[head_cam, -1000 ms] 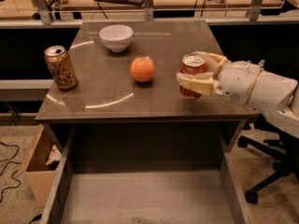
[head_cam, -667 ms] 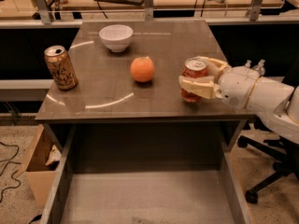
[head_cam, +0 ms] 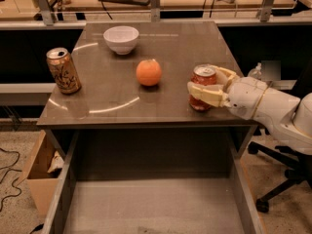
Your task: Pick coke can from top drawer and place on counter
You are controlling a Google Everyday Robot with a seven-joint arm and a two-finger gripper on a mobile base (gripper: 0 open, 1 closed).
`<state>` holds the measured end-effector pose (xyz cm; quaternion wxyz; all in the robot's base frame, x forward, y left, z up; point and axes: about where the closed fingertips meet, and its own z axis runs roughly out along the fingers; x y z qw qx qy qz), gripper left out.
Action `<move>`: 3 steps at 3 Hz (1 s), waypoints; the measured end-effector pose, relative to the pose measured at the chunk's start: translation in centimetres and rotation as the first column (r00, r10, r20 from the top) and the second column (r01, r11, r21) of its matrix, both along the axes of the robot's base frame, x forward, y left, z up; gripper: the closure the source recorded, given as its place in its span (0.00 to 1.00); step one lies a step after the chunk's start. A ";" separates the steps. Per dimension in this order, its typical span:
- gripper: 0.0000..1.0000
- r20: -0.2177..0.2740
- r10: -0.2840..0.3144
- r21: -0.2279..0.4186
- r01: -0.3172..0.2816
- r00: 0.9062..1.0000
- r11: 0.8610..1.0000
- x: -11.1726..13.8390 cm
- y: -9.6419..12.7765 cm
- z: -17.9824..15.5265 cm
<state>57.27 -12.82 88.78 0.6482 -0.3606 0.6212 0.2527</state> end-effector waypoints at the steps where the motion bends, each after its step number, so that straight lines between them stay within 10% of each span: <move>1: 0.58 0.000 0.000 0.000 0.000 1.000 1.000 0.0 0.0 0.5; 3: 0.13 0.000 0.000 0.000 0.000 1.000 1.000 0.0 0.0 0.6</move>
Offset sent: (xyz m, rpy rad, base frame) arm 0.0000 0.0001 0.0042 0.0000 0.0000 0.0001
